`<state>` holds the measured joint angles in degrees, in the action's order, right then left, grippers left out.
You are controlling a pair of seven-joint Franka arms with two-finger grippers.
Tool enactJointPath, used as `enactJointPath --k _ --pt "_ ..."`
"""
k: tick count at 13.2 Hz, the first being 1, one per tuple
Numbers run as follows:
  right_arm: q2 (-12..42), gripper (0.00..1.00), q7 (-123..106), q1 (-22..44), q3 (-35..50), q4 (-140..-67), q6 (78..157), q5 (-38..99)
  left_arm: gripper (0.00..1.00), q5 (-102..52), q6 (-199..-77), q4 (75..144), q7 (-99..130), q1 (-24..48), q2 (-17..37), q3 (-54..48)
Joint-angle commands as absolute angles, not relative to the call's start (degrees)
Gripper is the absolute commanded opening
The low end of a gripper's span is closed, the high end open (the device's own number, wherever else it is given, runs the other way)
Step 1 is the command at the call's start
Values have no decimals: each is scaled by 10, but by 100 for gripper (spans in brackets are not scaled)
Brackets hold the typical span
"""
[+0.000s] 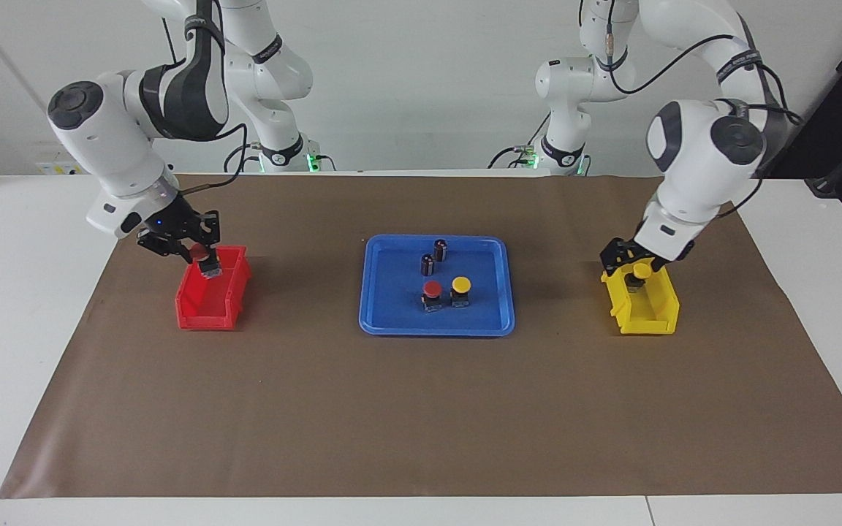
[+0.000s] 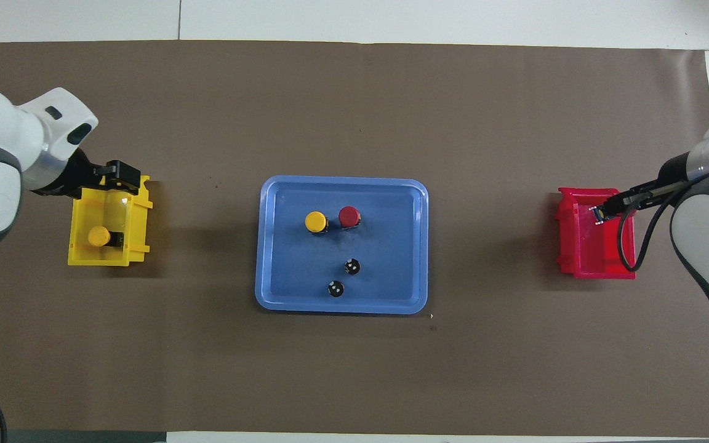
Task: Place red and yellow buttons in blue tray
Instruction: 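Return the left gripper to the yellow holder while the right gripper grasps red, then carry the second red button into the blue tray with the right gripper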
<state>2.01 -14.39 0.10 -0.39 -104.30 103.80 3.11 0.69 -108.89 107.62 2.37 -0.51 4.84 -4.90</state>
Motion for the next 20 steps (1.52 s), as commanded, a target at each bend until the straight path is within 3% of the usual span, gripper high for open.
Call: enactJointPath --k 1,2,5,8,15,16,17,18,19,20 --pt "92 15 3 92 -1 -940 1025 19 84 15 -1150 1142 -28 -46 19 -59" --pt "98 14 77 138 -1 -949 1077 19 76 15 -1177 1160 -27 -47 12 -59" --pt "124 13 245 244 -1 -987 1179 20 73 14 -1193 1208 -27 -47 -9 -59" --pt "134 14 266 265 -1 -1054 1251 18 74 15 -1246 1274 -28 -47 -34 -58" --pt "143 21 287 291 -1 -1140 1354 19 75 14 -1306 1324 -25 -49 -33 -58" --pt "143 29 286 290 -1 -1141 1351 19 75 14 -1307 1325 -24 -49 -33 -58" --pt "143 47 285 287 -1 -1140 1349 19 74 14 -1307 1326 -25 -49 -32 -58" --pt "144 93 285 282 -2 -1135 1345 18 68 14 -1307 1328 -25 -49 -32 -58" --pt "143 100 284 278 -5 -1122 1327 18 58 14 -1305 1328 -25 -49 -32 -58" --pt "143 100 282 264 -7 -1081 1285 17 53 14 -1304 1329 -26 -49 -32 -58"
